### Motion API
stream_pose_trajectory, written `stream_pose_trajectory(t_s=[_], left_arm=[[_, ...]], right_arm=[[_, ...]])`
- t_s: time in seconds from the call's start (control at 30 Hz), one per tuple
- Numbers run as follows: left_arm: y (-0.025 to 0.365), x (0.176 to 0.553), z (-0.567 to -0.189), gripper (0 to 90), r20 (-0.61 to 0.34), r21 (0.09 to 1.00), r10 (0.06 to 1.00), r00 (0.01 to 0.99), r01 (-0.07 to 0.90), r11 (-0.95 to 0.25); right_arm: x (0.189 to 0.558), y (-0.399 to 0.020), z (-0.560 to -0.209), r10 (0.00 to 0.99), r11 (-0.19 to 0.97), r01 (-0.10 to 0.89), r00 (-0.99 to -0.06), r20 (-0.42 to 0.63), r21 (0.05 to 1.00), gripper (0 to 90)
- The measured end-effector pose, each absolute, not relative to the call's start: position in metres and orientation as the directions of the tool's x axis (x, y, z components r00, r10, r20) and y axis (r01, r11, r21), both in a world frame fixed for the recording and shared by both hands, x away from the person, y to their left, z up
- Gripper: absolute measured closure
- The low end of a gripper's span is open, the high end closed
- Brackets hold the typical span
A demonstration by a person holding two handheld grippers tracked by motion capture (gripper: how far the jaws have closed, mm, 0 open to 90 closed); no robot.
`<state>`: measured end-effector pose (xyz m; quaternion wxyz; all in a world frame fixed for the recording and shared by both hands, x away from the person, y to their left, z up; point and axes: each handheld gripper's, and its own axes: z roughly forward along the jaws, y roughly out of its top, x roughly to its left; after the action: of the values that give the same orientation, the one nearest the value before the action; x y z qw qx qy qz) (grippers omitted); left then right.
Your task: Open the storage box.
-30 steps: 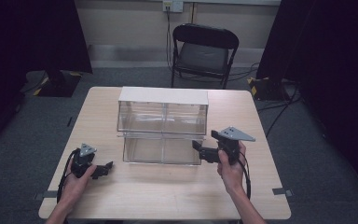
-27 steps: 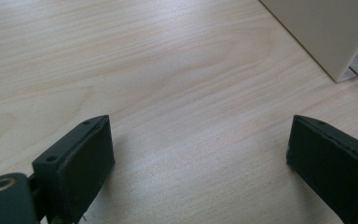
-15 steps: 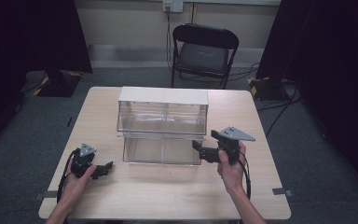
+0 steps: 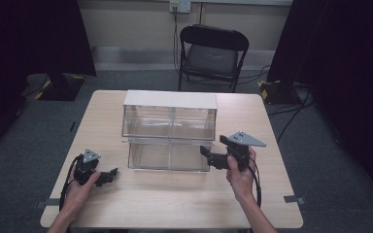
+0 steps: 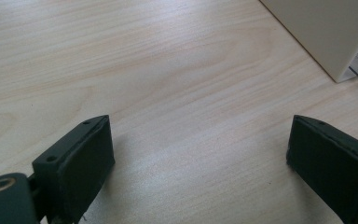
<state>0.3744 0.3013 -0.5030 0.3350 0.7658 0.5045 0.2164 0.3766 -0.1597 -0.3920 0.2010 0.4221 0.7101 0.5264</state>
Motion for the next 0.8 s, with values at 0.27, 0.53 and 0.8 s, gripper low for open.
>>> stream_pose_trajectory(t_s=[0.27, 0.53, 0.8], left_arm=[[0.3013, 0.3744, -0.503, 6.8, -0.006, 0.732, 0.918, 0.397, 0.627, -0.267], [0.3013, 0.3744, -0.5031, 6.8, -0.007, 0.732, 0.918, 0.397, 0.627, -0.266], [0.3014, 0.3744, -0.503, 6.8, -0.006, 0.731, 0.918, 0.398, 0.627, -0.267]], right_arm=[[0.3767, -0.1592, -0.3922, 0.814, 0.086, 0.388, -0.559, 0.16, 0.918, 13.3], [0.3768, -0.1588, -0.3923, 0.815, 0.085, 0.387, -0.557, 0.159, 0.918, 13.3], [0.3768, -0.1589, -0.3923, 0.815, 0.087, 0.387, -0.558, 0.159, 0.918, 13.3]])
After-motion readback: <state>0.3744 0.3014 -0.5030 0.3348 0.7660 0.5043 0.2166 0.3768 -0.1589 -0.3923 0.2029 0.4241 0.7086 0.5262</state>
